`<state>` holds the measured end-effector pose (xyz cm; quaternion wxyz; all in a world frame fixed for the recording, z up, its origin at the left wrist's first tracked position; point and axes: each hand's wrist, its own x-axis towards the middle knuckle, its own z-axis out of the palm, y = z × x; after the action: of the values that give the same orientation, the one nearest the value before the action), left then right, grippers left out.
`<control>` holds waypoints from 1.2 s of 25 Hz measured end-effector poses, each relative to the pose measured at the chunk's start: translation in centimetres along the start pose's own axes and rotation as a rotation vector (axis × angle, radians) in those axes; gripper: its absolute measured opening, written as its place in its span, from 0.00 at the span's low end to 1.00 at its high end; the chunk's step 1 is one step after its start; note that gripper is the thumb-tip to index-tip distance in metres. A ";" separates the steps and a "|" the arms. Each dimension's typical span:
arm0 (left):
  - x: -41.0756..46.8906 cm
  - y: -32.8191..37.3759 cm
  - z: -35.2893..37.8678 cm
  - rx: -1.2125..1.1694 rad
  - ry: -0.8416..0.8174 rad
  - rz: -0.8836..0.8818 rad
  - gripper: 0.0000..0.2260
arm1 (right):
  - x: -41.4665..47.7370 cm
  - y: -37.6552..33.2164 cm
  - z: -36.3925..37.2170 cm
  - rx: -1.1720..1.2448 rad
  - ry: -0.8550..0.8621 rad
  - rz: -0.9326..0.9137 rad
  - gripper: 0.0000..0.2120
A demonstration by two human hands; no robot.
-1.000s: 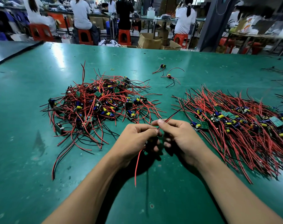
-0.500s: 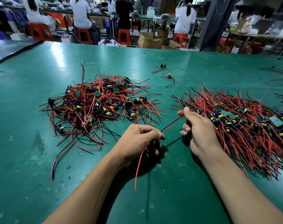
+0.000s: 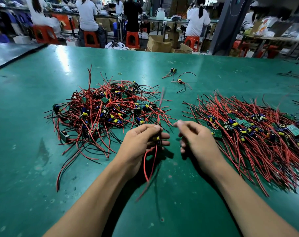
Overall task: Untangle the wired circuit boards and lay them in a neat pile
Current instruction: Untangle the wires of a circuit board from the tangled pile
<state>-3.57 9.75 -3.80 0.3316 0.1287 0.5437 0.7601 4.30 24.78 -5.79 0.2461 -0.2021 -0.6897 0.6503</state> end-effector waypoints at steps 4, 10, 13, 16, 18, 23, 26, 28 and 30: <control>0.1 0.3 0.0 -0.112 0.057 0.041 0.07 | -1.6 0.2 1.6 -0.332 -0.233 -0.130 0.06; 0.0 -0.4 0.3 -0.124 0.037 0.062 0.12 | -2.4 -0.5 2.8 -0.317 -0.179 -0.261 0.17; 0.0 -0.4 0.1 -0.035 0.061 0.090 0.13 | -2.7 -0.7 3.4 -0.291 -0.105 -0.247 0.20; -0.1 -0.4 0.4 -0.096 0.077 0.113 0.15 | -2.6 -0.7 3.9 -0.174 -0.059 -0.145 0.19; -0.2 -0.5 0.4 -0.117 0.082 0.115 0.16 | -2.4 -1.0 4.2 -0.021 -0.039 -0.017 0.18; -0.2 -0.9 0.2 -0.111 0.044 0.102 0.16 | -2.0 -1.5 4.2 0.223 0.048 0.149 0.15; -0.4 -0.9 0.1 -0.056 -0.024 0.111 0.19 | -1.8 -1.8 3.7 0.270 0.066 0.170 0.15; -0.6 -0.9 -0.1 0.021 -0.089 0.134 0.19 | -1.6 -2.0 3.2 0.317 0.046 0.174 0.15; -0.5 -1.0 -0.3 0.078 -0.110 0.137 0.17 | -1.4 -2.1 2.8 0.364 0.031 0.181 0.15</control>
<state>-2.97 9.42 -4.71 0.3030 0.2198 0.5437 0.7512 3.84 21.60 -3.94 0.2300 -0.2254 -0.5358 0.7806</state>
